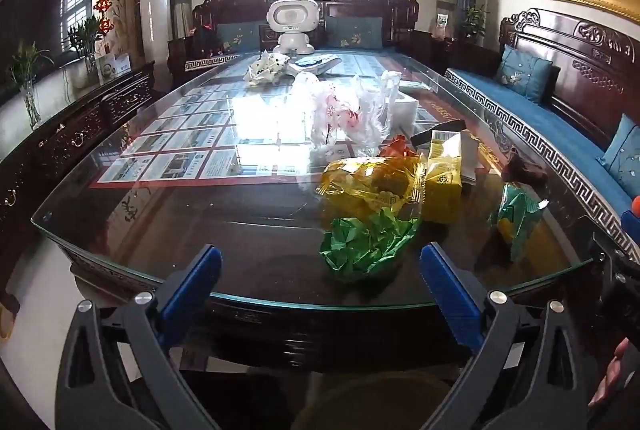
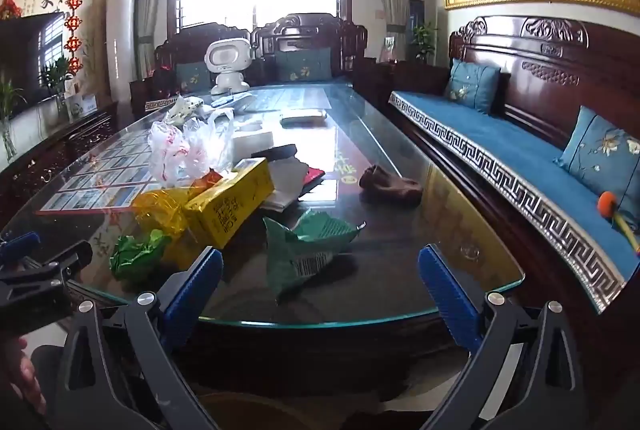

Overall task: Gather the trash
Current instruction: 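Move both tools toward the trash items on the glass table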

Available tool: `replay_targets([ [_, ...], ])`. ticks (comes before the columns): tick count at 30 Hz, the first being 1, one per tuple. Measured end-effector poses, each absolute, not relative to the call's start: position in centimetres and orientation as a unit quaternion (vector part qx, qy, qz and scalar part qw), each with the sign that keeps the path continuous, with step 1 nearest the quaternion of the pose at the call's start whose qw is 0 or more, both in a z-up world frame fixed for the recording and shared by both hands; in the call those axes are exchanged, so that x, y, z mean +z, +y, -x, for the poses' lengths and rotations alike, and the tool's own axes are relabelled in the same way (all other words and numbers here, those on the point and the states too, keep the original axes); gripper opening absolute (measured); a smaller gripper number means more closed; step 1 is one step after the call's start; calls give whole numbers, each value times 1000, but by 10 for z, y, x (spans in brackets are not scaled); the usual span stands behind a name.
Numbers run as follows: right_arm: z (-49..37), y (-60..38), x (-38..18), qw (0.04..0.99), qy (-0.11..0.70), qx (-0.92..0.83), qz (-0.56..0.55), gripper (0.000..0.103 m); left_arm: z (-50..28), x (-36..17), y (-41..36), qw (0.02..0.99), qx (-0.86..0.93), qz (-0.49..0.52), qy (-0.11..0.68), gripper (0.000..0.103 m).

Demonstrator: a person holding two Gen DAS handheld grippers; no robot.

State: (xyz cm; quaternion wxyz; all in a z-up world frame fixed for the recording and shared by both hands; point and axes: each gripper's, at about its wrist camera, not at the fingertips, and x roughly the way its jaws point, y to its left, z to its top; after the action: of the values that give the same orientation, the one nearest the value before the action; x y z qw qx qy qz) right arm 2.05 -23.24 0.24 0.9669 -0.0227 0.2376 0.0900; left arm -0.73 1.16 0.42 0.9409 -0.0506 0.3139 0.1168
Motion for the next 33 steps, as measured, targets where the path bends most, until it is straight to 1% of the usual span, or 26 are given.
replay_targets([
  [33,-19,-227,9,967,227,111,39,95,0,-2,-7,940,104,11,324,99],
])
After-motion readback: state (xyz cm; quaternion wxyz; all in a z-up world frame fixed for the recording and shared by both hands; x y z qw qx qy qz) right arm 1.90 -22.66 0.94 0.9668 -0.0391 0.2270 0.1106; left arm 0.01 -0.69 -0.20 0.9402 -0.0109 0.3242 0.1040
